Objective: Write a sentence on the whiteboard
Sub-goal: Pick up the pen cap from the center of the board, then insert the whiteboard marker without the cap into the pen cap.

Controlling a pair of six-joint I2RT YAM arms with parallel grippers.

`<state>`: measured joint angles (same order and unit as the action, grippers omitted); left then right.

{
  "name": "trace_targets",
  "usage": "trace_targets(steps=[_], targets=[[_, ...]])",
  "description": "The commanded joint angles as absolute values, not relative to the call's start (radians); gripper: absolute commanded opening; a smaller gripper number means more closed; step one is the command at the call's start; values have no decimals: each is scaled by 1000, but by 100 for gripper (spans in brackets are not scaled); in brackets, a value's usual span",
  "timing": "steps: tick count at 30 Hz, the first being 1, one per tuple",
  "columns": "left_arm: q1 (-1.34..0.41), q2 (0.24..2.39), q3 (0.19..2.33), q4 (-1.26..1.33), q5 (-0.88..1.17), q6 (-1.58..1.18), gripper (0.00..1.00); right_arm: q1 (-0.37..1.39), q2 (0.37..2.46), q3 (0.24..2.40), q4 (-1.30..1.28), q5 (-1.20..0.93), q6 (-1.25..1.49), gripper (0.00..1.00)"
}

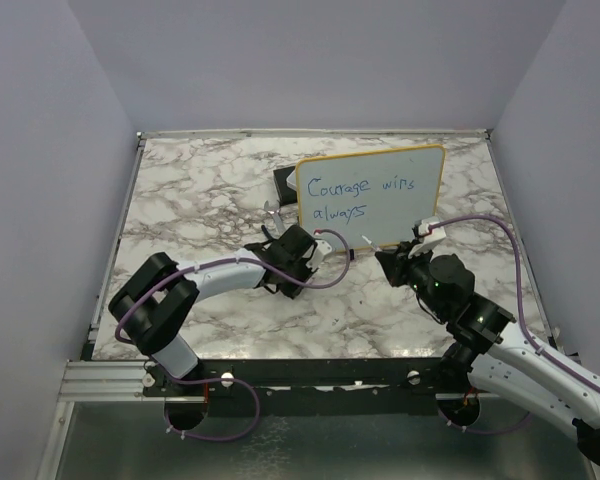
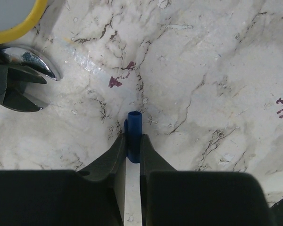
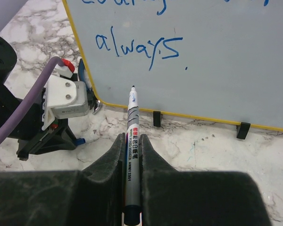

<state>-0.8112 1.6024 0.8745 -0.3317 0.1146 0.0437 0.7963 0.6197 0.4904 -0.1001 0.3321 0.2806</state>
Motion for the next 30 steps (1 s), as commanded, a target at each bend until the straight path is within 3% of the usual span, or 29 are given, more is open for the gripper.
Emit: trace_targets(steps=[1, 4, 10, 14, 19, 30], targets=[[-827, 1586, 861, -344, 82, 31, 6, 790, 622, 488, -131, 346, 290, 1], [-838, 1545, 850, -341, 32, 36, 0, 790, 627, 513, -174, 327, 313, 1], [-852, 1333, 797, -271, -16, 66, 0, 790, 638, 557, -245, 201, 351, 1], [-872, 1224, 765, -240, 92, 114, 0, 790, 688, 636, -323, 30, 366, 1], [-974, 1126, 732, -240, 62, 144, 0, 790, 742, 727, -405, -202, 394, 1], [-1130, 990, 699, -250, 13, 169, 0, 789, 751, 912, -684, -373, 400, 1]])
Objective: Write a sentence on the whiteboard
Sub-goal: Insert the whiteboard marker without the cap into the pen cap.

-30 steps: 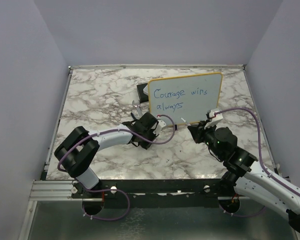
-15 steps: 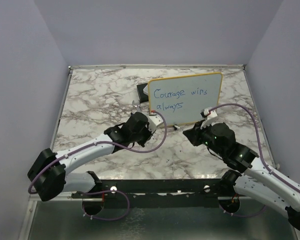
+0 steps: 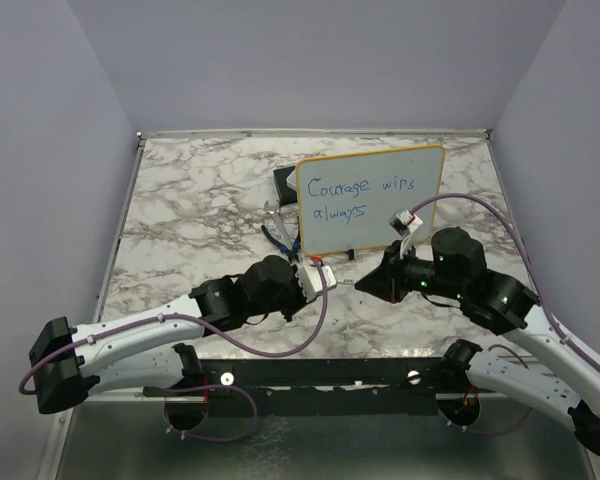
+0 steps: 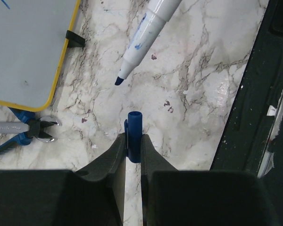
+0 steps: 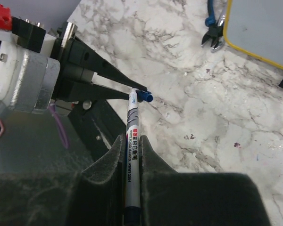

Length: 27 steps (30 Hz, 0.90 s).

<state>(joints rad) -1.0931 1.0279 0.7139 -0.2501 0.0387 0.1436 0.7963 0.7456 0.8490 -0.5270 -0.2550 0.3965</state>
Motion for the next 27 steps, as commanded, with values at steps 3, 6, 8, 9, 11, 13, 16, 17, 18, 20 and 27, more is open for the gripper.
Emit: trace_targets(steps=[3, 6, 8, 9, 11, 13, 16, 17, 18, 20, 27], targets=[[-1151, 960, 690, -258, 13, 170, 0, 789, 776, 961, -799, -394, 375, 1], [-1172, 923, 683, -262, 26, 169, 0, 790, 786, 986, -847, -429, 375, 1], [-1179, 901, 675, -261, 33, 168, 0, 790, 794, 988, -852, -461, 377, 1], [-1184, 893, 673, -262, 37, 169, 0, 790, 797, 988, -850, -477, 377, 1], [-1189, 887, 671, -262, 53, 167, 0, 790, 801, 987, -843, -486, 378, 1], [-1194, 892, 672, -262, 72, 161, 0, 790, 801, 987, -844, -492, 375, 1], [-1215, 903, 675, -262, 88, 154, 0, 790, 794, 986, -844, -488, 371, 1], [-1222, 903, 675, -261, 89, 155, 0, 790, 794, 984, -846, -485, 369, 1], [-1227, 904, 675, -261, 85, 154, 0, 789, 796, 983, -851, -480, 366, 1], [-1232, 904, 676, -260, 81, 154, 0, 790, 804, 977, -857, -471, 360, 1], [-1242, 905, 677, -247, 127, 149, 0, 789, 817, 974, -833, -481, 352, 1]])
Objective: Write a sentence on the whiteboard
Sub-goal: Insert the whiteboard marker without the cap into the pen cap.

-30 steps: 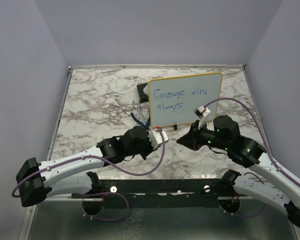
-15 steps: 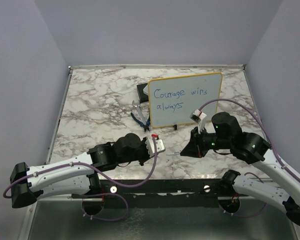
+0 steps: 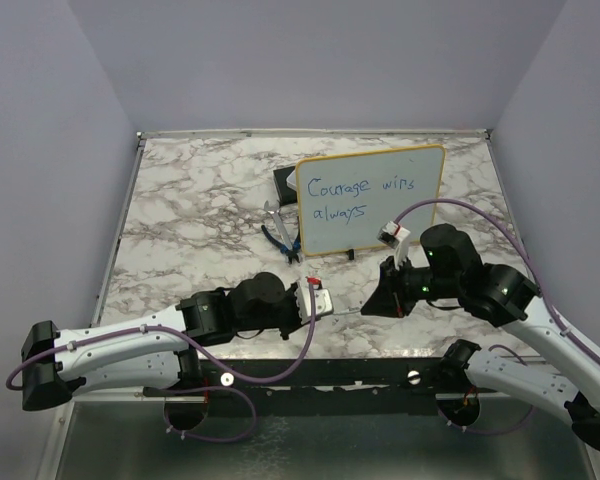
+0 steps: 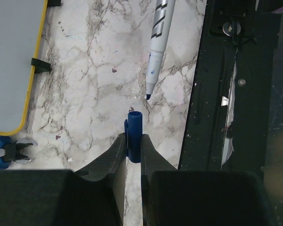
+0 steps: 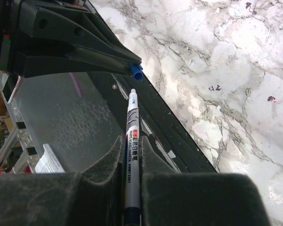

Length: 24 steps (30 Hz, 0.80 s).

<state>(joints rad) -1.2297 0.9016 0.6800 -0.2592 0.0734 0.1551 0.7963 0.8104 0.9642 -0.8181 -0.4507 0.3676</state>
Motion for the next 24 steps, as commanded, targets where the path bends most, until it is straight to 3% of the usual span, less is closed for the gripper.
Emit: trace_targets(steps=[1, 24], targets=[[-1244, 906, 676, -245, 129, 149, 0, 789, 820, 972, -830, -485, 352, 1], [-1255, 882, 675, -239, 152, 149, 0, 790, 855, 967, -797, -511, 338, 1]])
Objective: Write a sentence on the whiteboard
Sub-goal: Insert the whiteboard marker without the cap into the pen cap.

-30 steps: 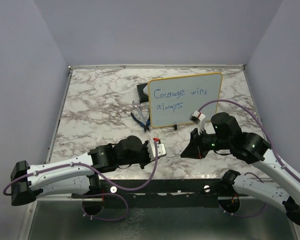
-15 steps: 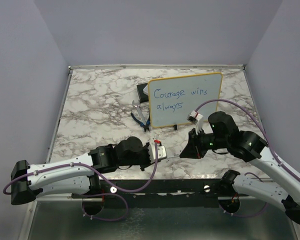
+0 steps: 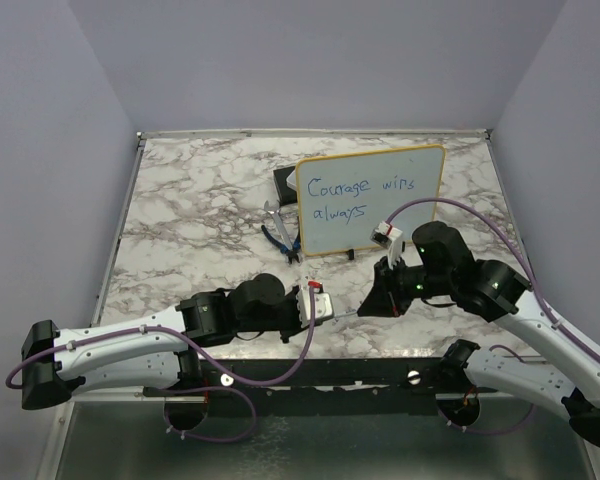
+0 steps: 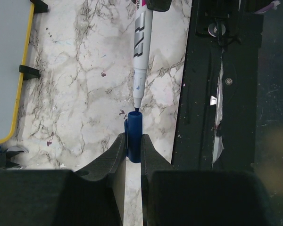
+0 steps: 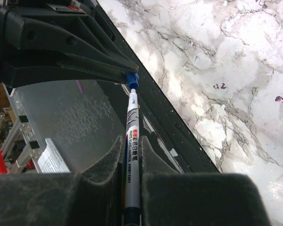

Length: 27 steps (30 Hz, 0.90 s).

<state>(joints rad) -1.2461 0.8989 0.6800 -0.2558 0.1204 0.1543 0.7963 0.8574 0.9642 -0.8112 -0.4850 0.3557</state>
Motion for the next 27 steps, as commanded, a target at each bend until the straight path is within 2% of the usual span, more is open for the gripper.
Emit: trace_targets(steps=[1, 15, 27], targets=[[-1256, 882, 675, -239, 155, 149, 0, 790, 855, 968, -795, -511, 338, 1], [-1260, 870, 673, -228, 163, 147, 0, 789, 855, 952, -783, -508, 337, 1], [-1262, 855, 674, -222, 176, 155, 0, 790, 875, 909, -728, -606, 342, 1]])
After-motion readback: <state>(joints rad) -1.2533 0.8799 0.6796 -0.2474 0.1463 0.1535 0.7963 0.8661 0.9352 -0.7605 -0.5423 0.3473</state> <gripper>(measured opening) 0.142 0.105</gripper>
